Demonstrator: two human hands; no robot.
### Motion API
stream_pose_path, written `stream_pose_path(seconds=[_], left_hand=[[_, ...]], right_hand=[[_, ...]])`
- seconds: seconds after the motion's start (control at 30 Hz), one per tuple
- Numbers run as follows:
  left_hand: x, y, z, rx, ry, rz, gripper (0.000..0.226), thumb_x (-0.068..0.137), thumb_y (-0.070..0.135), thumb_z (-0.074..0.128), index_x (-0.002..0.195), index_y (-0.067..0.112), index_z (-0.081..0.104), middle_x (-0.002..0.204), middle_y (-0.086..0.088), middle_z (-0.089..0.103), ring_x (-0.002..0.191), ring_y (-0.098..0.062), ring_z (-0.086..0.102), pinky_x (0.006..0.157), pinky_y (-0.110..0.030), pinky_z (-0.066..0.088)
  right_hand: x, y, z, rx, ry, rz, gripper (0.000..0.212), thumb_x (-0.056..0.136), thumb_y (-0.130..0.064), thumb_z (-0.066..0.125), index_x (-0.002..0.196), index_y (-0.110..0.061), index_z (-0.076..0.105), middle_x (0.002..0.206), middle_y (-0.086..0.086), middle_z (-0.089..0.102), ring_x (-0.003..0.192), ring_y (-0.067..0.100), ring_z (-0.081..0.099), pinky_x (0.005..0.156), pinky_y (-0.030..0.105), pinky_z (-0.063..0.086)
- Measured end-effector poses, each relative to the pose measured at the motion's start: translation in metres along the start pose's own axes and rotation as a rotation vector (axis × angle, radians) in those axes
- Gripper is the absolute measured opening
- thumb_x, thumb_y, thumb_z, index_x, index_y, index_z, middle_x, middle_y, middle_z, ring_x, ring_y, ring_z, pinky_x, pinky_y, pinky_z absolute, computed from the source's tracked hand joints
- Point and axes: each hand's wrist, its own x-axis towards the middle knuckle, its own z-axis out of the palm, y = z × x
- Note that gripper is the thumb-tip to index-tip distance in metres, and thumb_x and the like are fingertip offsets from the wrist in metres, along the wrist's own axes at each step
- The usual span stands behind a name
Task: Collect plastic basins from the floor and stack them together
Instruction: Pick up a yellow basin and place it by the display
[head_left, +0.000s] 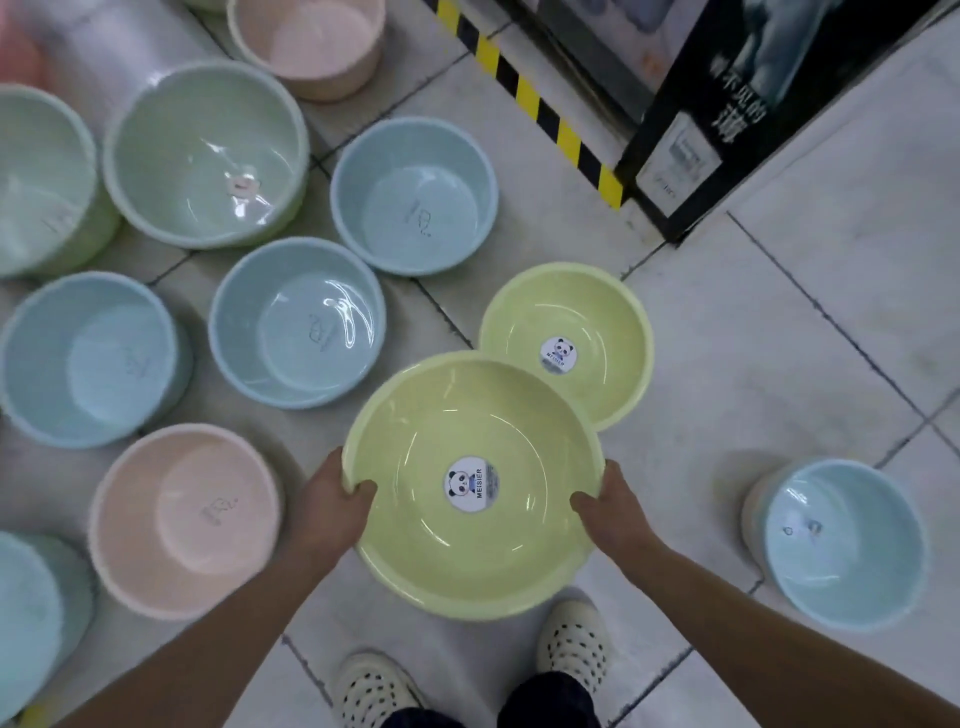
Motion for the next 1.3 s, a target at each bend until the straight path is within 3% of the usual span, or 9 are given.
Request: stream_pose_path(seconds=[0.2,0.4,0.5,0.67,0.9,1.0,1.2,1.3], left_hand=[[-0.025,0.127,-0.022,0.031,0.040,0.139,0.049,0.086,0.004,0.057,0.133,0.017,0.054,0.112,0.003,0.061,0.105,-0.021,0.057,0.086,-0.029,0.041],[-0.019,0.200,-0.010,0.065,-0.016,0.211,0.047,0.087,0.003,0.059,0.132,0.012,0.053,0.115,-0.004,0.062,0.098,-0.015,0.052,0.086,-0.025,0.037],[0.005,0.219,0.007,0.083,-0.052,0.210,0.045,0.087,0.005,0.059,0.131,0.012,0.054,0.115,-0.008,0.065,0.098,-0.021,0.057,0.084,-0.026,0.041],[0.049,0.220,0.041,0.097,-0.097,0.167,0.053,0.087,0.004,0.057,0.138,0.016,0.049,0.123,-0.010,0.065,0.112,-0.031,0.061,0.091,-0.031,0.045],[0.110,0.219,0.070,0.157,-0.132,0.159,0.051,0.085,0.003,0.058,0.134,0.015,0.050,0.119,-0.011,0.066,0.110,-0.031,0.062,0.095,-0.038,0.049],[0.142,0.213,0.089,0.179,-0.130,0.189,0.050,0.084,0.003,0.060,0.132,0.013,0.051,0.119,-0.012,0.067,0.110,-0.032,0.062,0.097,-0.041,0.049],[0.200,0.196,0.133,0.198,-0.102,0.230,0.050,0.081,-0.001,0.059,0.129,0.011,0.053,0.114,-0.006,0.064,0.100,-0.023,0.058,0.085,-0.027,0.041],[0.216,0.183,0.154,0.237,-0.118,0.254,0.051,0.083,-0.003,0.057,0.132,0.007,0.047,0.120,-0.012,0.059,0.108,-0.028,0.056,0.084,-0.026,0.036]], right_hand=[[-0.037,-0.061,-0.090,0.084,0.078,-0.070,0.055,0.083,-0.010,0.057,0.135,-0.017,0.039,0.116,0.009,0.061,0.101,0.029,0.059,0.078,0.034,0.048],[-0.039,-0.081,-0.143,0.109,0.147,-0.050,0.053,0.087,-0.010,0.056,0.136,-0.016,0.037,0.117,0.013,0.059,0.100,0.032,0.057,0.079,0.038,0.047],[-0.021,-0.082,-0.155,0.131,0.186,-0.017,0.055,0.086,-0.011,0.056,0.138,-0.018,0.037,0.117,0.012,0.059,0.103,0.033,0.057,0.084,0.040,0.049],[0.016,-0.075,-0.156,0.132,0.233,0.025,0.054,0.085,-0.011,0.056,0.136,-0.018,0.038,0.111,0.010,0.059,0.098,0.032,0.057,0.079,0.038,0.049],[0.073,-0.070,-0.137,0.199,0.267,0.065,0.057,0.086,-0.009,0.054,0.138,-0.022,0.037,0.115,0.011,0.060,0.100,0.033,0.058,0.085,0.046,0.052],[0.106,-0.060,-0.123,0.259,0.275,0.072,0.057,0.086,-0.008,0.053,0.138,-0.024,0.037,0.113,0.008,0.059,0.098,0.029,0.057,0.080,0.040,0.051],[0.180,-0.030,-0.104,0.259,0.274,0.037,0.060,0.087,-0.009,0.052,0.142,-0.026,0.034,0.112,0.003,0.057,0.097,0.026,0.055,0.078,0.037,0.049],[0.203,-0.014,-0.098,0.215,0.269,-0.007,0.062,0.089,-0.010,0.053,0.144,-0.025,0.031,0.109,0.001,0.054,0.093,0.024,0.053,0.069,0.029,0.044]])
